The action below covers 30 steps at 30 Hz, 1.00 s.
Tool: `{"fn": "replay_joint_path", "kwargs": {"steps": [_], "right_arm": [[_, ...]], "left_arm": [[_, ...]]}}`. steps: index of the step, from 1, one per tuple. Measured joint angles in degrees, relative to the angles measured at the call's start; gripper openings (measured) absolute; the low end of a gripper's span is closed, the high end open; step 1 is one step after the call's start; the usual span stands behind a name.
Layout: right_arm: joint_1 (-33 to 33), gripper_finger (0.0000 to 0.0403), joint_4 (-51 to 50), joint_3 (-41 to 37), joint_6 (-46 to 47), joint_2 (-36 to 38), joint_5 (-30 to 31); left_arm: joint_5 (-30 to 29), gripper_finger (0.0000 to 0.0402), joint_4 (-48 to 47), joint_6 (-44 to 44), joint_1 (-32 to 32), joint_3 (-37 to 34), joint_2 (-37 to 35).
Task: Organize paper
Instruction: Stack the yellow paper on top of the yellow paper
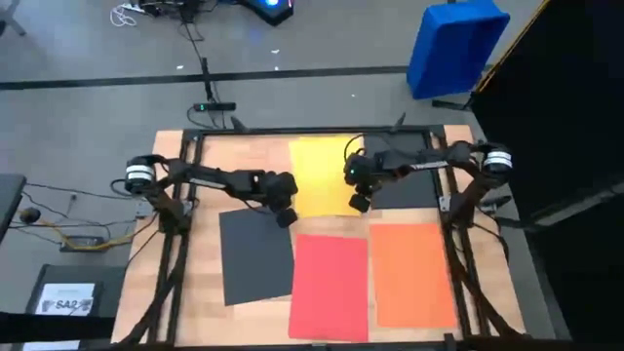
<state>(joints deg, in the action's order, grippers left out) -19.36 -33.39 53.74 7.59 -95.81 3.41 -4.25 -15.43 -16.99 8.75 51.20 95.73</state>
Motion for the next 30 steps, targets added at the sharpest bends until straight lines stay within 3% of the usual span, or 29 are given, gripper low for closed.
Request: {"fn": "replay_joint_path", "kwargs": {"steps": [17,30], "right_arm": [[-5.13,0.0000,1.16,0.02,-1.70,-0.18,0.10],[-8.39,0.0000,3.60,0.04,-3.73,-1.56,-0.04]], "left_arm": [[5.17,0.0000,3.73,-0.09,-0.60,0.02,1.89],[2.73,0.0000,1.42,-0.66,-0.50,0.02,1.82]]}}
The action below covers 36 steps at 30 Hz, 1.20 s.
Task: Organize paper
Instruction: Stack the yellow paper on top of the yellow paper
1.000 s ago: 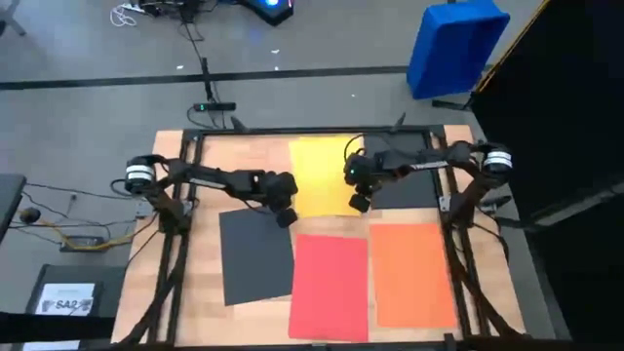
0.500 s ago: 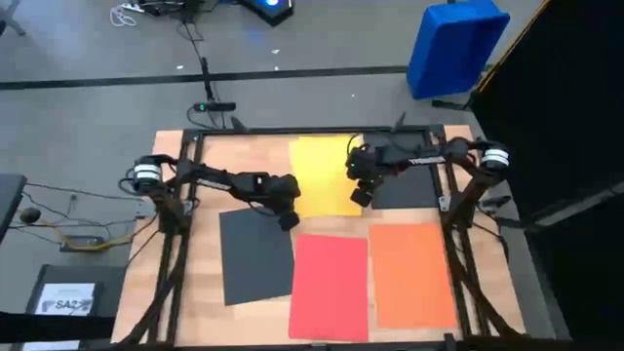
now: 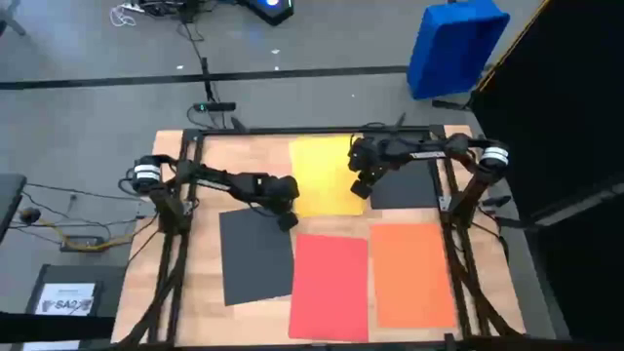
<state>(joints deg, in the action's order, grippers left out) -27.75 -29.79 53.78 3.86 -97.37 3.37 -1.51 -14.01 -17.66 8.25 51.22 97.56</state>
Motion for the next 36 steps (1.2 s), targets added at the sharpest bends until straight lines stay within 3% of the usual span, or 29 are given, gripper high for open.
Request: {"fn": "replay_joint_path", "kwargs": {"steps": [23,30,36], "right_arm": [[-3.66,0.0000,3.79,0.07,-2.28,-0.63,-0.38],[-4.19,0.0000,0.21,0.07,-2.80,-0.35,-0.58],[0.94,0.0000,-3.98,0.02,-1.10,0.01,-2.49]], "left_arm": [[5.91,0.0000,4.16,-0.48,-0.76,0.00,-0.04],[2.04,0.0000,2.18,0.76,0.03,0.00,-1.99],[1.71,0.0000,1.49,0.54,0.35,0.00,-2.91]]}}
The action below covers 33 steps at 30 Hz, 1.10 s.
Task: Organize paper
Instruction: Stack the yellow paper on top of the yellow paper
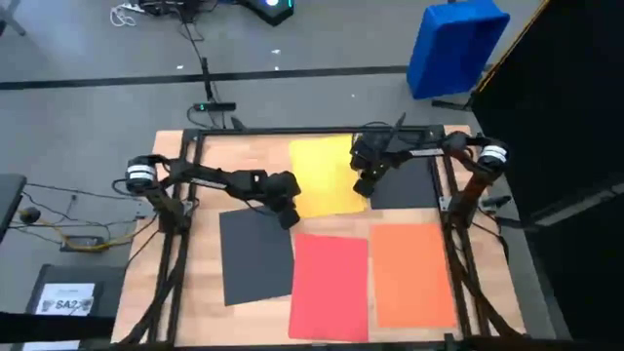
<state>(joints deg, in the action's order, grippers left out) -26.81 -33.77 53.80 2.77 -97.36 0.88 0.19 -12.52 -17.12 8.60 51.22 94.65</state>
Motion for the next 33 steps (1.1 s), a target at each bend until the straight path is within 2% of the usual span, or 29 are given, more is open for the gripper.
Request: {"fn": "replay_joint_path", "kwargs": {"steps": [10,19,27,33], "right_arm": [[5.75,0.0000,-1.73,-0.02,3.64,0.02,1.34],[6.58,0.0000,-2.15,-0.02,5.07,0.07,0.64],[6.58,0.0000,-1.57,-0.02,7.01,0.07,-0.06],[6.36,0.0000,-1.46,-0.02,7.34,0.07,-0.65]], "left_arm": [[-0.13,0.0000,-1.02,-2.64,0.02,0.02,4.13],[0.55,0.0000,-0.27,-2.65,0.02,0.07,4.55],[2.24,0.0000,4.26,-2.68,-1.10,0.00,4.72],[2.12,0.0000,2.94,-2.69,-1.60,0.00,4.72]]}}
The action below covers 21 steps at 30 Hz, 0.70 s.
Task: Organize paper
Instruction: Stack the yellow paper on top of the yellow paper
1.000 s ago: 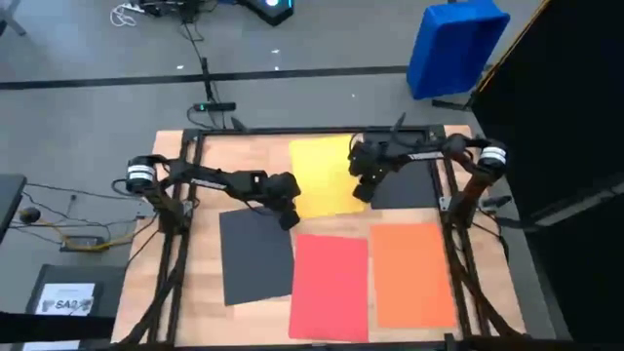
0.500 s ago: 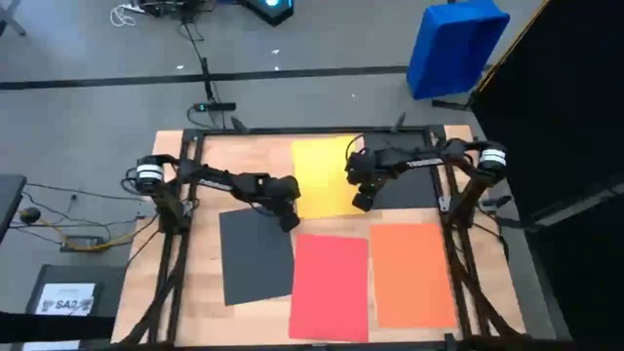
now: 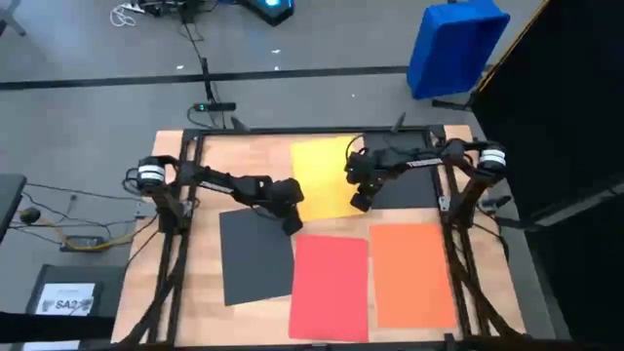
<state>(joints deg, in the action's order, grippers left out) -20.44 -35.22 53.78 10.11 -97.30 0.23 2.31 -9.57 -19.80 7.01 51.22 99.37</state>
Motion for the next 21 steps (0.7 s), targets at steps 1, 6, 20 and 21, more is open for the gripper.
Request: {"fn": "replay_joint_path", "kwargs": {"steps": [1,6,20,21], "right_arm": [[-0.16,0.0000,-0.02,0.00,0.00,0.00,0.00],[-0.59,0.0000,-0.93,0.00,-1.15,0.00,-0.01],[-2.02,0.0000,-3.51,1.68,-2.72,1.03,-1.98],[-2.10,0.0000,-3.91,1.86,-2.82,1.43,-1.96]], "left_arm": [[-0.35,0.0000,-0.44,0.01,0.00,0.00,0.00],[-1.67,0.0000,-3.20,0.40,0.73,0.13,-0.11],[-4.67,0.0000,-7.66,3.90,2.05,2.46,-0.55],[-4.96,0.0000,-8.05,4.27,2.05,2.66,-0.89]]}}
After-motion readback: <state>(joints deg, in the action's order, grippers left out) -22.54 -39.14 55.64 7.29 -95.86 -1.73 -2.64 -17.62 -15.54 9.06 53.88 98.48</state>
